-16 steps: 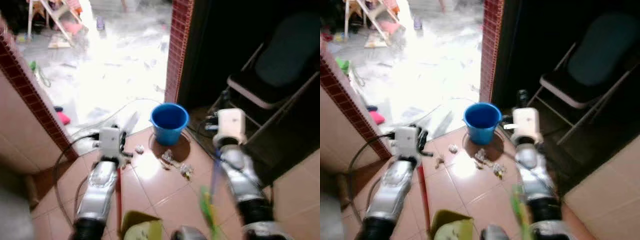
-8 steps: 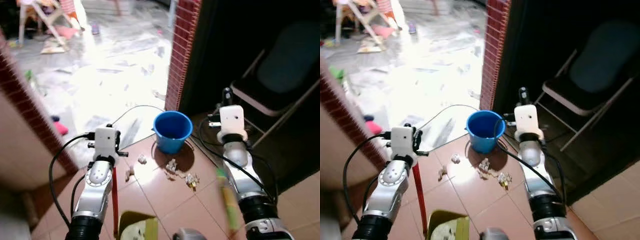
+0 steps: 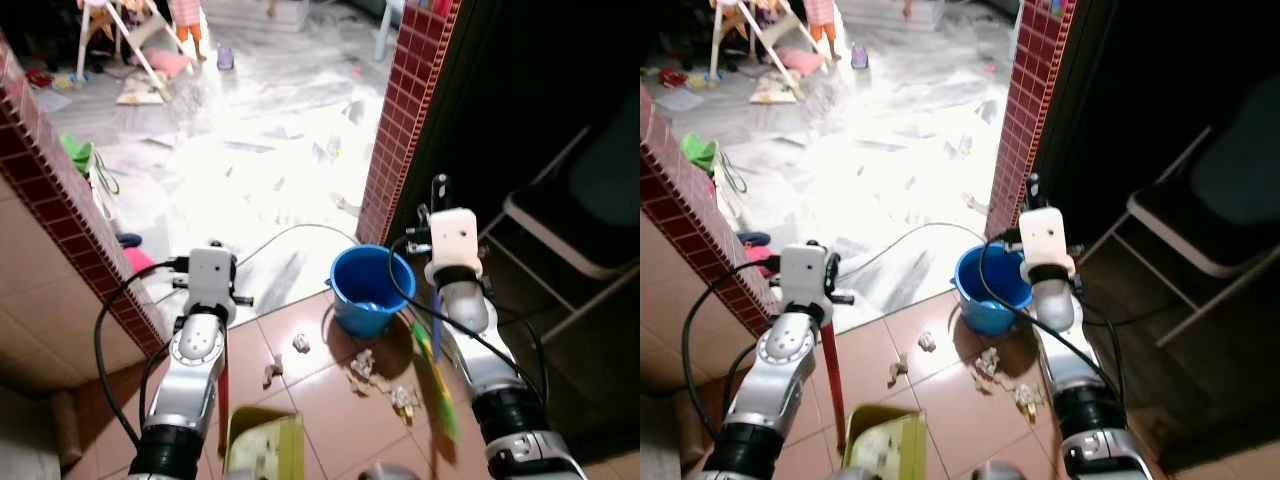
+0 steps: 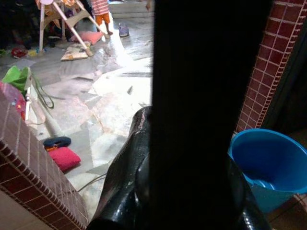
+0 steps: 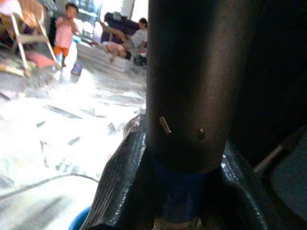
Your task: Sweep floor
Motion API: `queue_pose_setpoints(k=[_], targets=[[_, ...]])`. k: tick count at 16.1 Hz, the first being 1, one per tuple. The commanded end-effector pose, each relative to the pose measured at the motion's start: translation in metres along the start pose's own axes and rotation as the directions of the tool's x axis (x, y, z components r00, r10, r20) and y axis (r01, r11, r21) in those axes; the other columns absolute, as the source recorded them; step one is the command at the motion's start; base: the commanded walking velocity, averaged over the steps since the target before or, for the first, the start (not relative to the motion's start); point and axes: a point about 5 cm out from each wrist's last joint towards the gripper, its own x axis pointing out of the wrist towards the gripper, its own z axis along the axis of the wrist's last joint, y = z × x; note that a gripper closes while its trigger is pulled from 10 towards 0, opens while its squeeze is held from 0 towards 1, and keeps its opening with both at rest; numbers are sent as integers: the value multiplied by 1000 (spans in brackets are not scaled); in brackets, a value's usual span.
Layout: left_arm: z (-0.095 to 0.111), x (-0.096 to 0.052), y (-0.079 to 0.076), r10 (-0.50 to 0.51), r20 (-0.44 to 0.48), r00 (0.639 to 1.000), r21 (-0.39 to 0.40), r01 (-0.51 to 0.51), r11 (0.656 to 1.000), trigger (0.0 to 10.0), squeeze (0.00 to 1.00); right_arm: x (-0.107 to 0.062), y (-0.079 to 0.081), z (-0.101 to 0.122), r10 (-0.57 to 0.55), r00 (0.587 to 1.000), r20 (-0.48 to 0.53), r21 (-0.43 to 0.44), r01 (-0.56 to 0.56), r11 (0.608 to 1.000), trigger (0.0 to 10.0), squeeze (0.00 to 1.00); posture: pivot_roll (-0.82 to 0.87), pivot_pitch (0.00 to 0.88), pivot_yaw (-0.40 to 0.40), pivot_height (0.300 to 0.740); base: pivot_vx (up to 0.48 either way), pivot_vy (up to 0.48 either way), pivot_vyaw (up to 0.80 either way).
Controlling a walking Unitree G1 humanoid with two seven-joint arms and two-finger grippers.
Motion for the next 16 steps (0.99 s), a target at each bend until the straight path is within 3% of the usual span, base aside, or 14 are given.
queue_pose_setpoints(k=[1, 8, 10, 12, 16], targets=[[-1, -3, -11, -37, -1, 999, -45, 37, 998, 10000, 0, 4, -6, 5, -8, 1000, 27, -19, 8, 1000, 10000, 0, -44, 0, -3, 740, 0, 0, 0], [-7, -6, -4, -20, -29, 999, -2, 20, 1000, 10000, 0, 3, -3, -3, 9, 1000, -20, -5, -9, 1000, 10000, 0, -37, 0, -7, 740, 0, 0, 0], [-5, 1, 5, 74, -35, 997, 9, -74, 997, 10000, 0, 2, 12, -1, 123, 992, -15, 144, -120, 982, 10000, 0, -41, 0, 0, 740, 0, 0, 0], [-3, 7, 16, 176, -22, 984, -12, -176, 984, 10000, 0, 0, 23, 1, 200, 980, -7, 218, -194, 957, 10000, 0, -37, 0, -1, 740, 0, 0, 0], [4, 11, 36, 387, 29, 922, -40, -386, 922, 10000, 0, -2, 27, -2, 256, 966, -24, 206, -246, 947, 10000, 0, -41, 0, -18, 740, 0, 0, 0]])
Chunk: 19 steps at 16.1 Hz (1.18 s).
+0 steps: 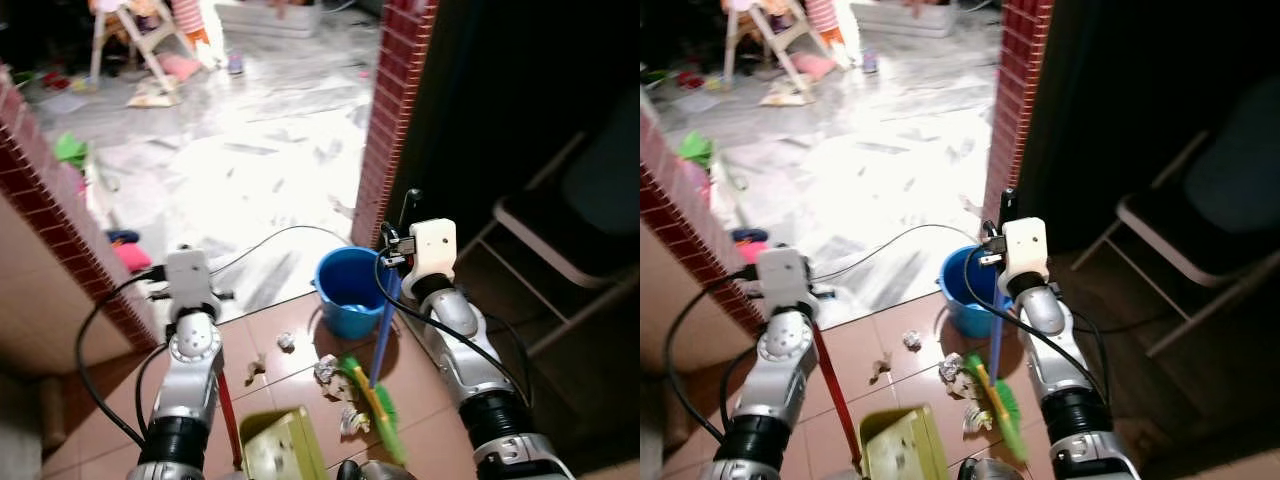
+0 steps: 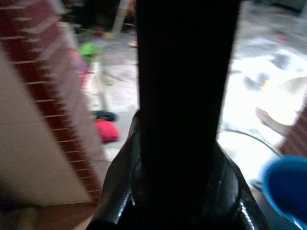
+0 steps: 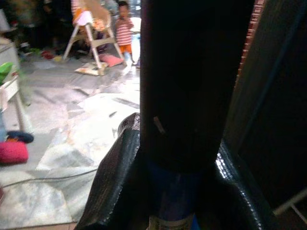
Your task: Sweep floor
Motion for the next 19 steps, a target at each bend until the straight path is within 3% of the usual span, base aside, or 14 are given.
queue_pose_setpoints(k=[1, 5, 9, 15, 19], targets=[[9, 6, 7, 69, 68, 995, 38, -71, 997, 10000, 0, 3, 1, 6, 19, 1000, 17, -15, -18, 1000, 10000, 0, -42, 0, -18, 740, 0, 0, 0], [6, 11, 2, 55, 59, 997, 52, -58, 997, 10000, 0, 1, 2, 5, 40, 999, 6, 40, -40, 998, 10000, 0, -51, 0, -19, 740, 0, 0, 0], [2, 11, -8, 22, 51, 998, 41, -24, 999, 10000, 0, 6, 7, 6, 0, 1000, -25, 293, 7, 956, 10000, 0, -48, 0, -22, 740, 0, 0, 0], [0, 10, -9, 21, 43, 999, 31, -22, 999, 10000, 0, 5, 0, 3, 5, 999, -53, 346, 14, 938, 10000, 0, -41, 0, -20, 740, 0, 0, 0], [-2, 10, -10, 19, 35, 999, 30, -20, 999, 10000, 0, 5, -1, 6, 26, 998, -54, 509, 5, 861, 10000, 0, -50, 0, -14, 740, 0, 0, 0]])
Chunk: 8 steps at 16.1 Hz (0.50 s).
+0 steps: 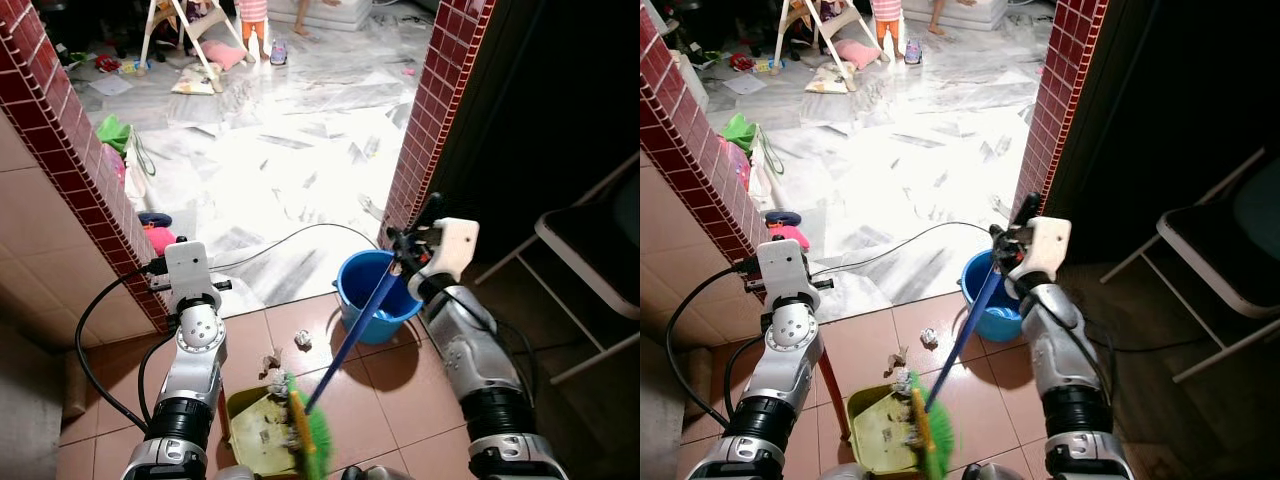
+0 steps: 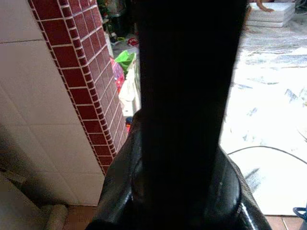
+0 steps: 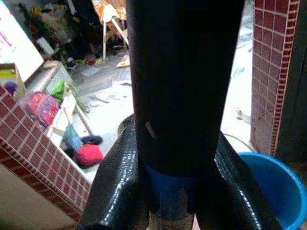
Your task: Sweep floor
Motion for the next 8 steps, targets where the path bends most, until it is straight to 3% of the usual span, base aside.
queue_pose_setpoints(k=[1, 2, 4, 5, 6, 8], targets=[[-1, 1, -4, -5, -21, 1000, 0, 5, 1000, 10000, 0, 3, 8, 8, 38, 999, 36, 108, -42, 993, 10000, 0, -50, 0, -14, 740, 0, 0, 0], [0, 2, -4, -2, -20, 1000, -4, 2, 1000, 10000, 0, 3, 5, 10, 34, 998, 43, 111, -39, 993, 10000, 0, -53, 0, -13, 740, 0, 0, 0], [1, 3, -4, -2, -21, 1000, -18, 2, 1000, 10000, 0, 2, -1, 16, 23, 998, 59, 28, -25, 999, 10000, 0, -55, 0, -11, 740, 0, 0, 0], [2, 3, -3, -2, -19, 1000, -21, 2, 1000, 10000, 0, 2, -3, 18, 33, 997, 66, -72, -28, 997, 10000, 0, -55, 0, -12, 740, 0, 0, 0], [2, 3, -1, -7, -12, 1000, -28, 7, 1000, 10000, 0, 1, -5, 20, 61, 996, 72, -273, -39, 961, 10000, 0, -55, 0, -11, 740, 0, 0, 0], [2, 2, 2, -4, -13, 1000, -40, 4, 999, 10000, 0, 0, -10, 28, 50, 993, 102, -343, -12, 939, 10000, 0, -54, 0, -12, 740, 0, 0, 0]])
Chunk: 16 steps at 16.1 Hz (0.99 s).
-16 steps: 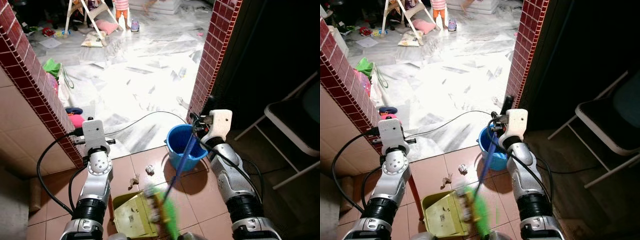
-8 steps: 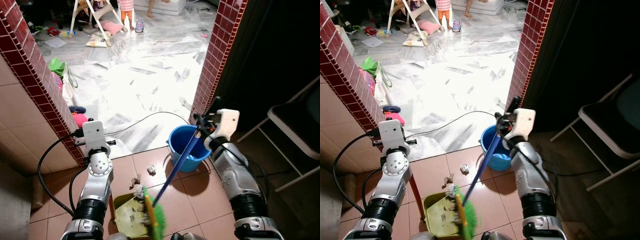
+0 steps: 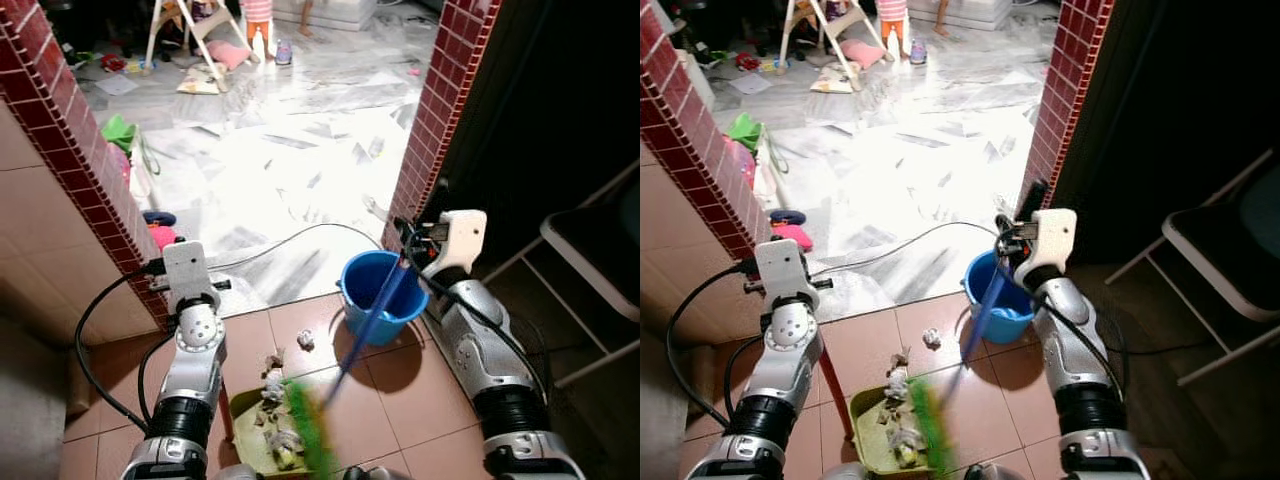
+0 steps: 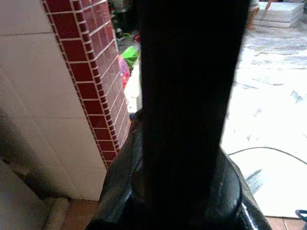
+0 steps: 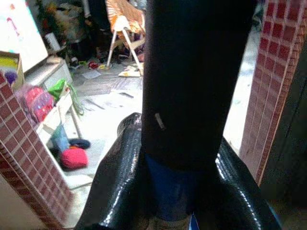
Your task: Sweep floor
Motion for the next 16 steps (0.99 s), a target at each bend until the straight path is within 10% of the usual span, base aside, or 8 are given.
queue_pose_setpoints(k=[1, 16], targets=[[3, 1, 1, -1, 3, 1000, -14, 1, 1000, 10000, 0, 2, -8, 11, -23, 999, 38, -79, 25, 997, 10000, 0, -53, 0, -20, 740, 0, 0, 0], [72, 1, 44, 194, 257, 947, -119, -168, 979, 10000, 0, -12, -5, -11, -80, 997, 17, -200, 82, 976, 10000, 0, -49, 0, -30, 740, 0, 0, 0]])
